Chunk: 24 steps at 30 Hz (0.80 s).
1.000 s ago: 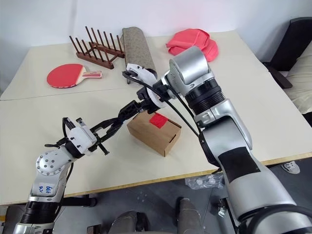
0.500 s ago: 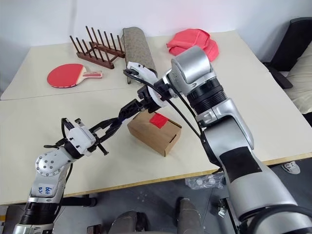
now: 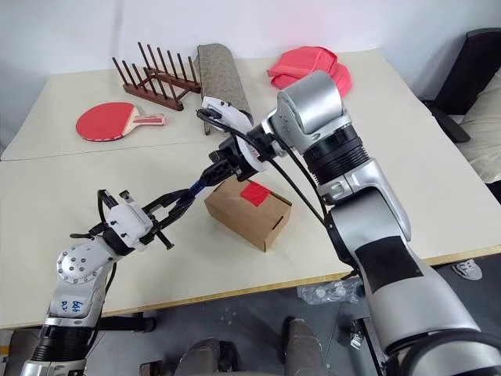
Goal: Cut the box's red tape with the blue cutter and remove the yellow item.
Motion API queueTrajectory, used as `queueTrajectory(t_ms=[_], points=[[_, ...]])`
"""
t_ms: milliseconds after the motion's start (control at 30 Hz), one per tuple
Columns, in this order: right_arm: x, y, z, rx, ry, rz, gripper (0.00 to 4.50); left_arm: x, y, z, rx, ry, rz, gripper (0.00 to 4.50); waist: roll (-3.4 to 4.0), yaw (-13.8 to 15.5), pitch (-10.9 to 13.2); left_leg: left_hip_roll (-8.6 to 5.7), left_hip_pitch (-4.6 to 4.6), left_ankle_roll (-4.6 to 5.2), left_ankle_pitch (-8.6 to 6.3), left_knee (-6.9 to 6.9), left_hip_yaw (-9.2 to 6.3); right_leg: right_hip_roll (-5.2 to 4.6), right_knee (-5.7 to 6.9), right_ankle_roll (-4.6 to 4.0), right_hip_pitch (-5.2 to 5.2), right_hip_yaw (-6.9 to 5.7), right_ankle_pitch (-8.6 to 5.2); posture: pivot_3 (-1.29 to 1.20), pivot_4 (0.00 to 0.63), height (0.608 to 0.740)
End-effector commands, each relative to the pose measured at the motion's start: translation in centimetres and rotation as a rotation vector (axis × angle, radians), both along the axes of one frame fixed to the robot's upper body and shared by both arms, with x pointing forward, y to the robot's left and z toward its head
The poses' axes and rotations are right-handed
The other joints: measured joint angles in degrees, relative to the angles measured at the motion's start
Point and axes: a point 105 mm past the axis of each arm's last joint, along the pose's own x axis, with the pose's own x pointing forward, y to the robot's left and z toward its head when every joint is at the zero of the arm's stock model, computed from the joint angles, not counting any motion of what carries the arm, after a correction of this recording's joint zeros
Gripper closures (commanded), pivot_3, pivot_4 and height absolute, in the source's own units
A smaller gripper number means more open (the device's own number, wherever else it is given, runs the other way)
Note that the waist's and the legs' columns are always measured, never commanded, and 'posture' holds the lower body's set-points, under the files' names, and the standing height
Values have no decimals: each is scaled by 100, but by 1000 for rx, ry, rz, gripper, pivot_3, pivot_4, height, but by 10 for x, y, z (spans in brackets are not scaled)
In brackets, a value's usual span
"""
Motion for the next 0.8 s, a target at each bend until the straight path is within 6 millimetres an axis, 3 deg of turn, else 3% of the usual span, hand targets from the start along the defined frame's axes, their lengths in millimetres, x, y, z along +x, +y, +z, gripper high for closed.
queueTrajectory(t_ms=[33, 200, 400, 467, 567, 700, 800], points=[[-5, 0, 22, 75, -49, 26, 4339, 3, 14, 12, -126, 118, 33, 3138, 0, 0, 0, 0, 0, 0, 0, 0, -1, 0, 0, 0, 0, 0, 0, 0, 150, 740], [2, -6, 41, 142, -99, -17, 4339, -2, 37, 29, -186, 168, 58, 1613, -3, -1, 2, 2, 0, -1, 1, 0, -4, 1, 2, 0, 0, -1, 0, 0, 150, 740], [15, -25, 62, 207, -174, -97, 4339, -18, 84, 36, -272, 229, 162, 14, -3, -7, 2, 2, 1, -4, -1, -2, -3, 1, 0, 0, 0, -3, 0, 0, 150, 740], [20, -32, 66, 224, -200, -130, 4339, -31, 78, 21, -291, 364, 114, 0, -5, -13, 3, 2, 1, -5, -2, -2, -3, 1, -1, 0, 0, -2, 0, 0, 150, 740], [28, -45, 70, 249, -230, -191, 4339, -46, 54, 11, -335, 473, 18, 0, -8, -12, 6, 2, 3, -10, -5, -2, -1, 1, -1, 0, 0, -1, 0, 0, 150, 740], [33, -60, 77, 285, -266, -243, 4339, -46, 17, 20, -393, 475, -98, 0, -13, 81, 9, 3, 0, -10, -5, 4, -5, 2, -3, 0, 4, -1, 0, 0, 150, 740], [29, -76, 78, 296, -294, -262, 4339, -42, -19, 30, -430, 505, -224, 567, -19, 158, 7, 1, 2, -8, -4, 10, -6, 2, -2, 0, 9, 4, 0, 0, 150, 740]])
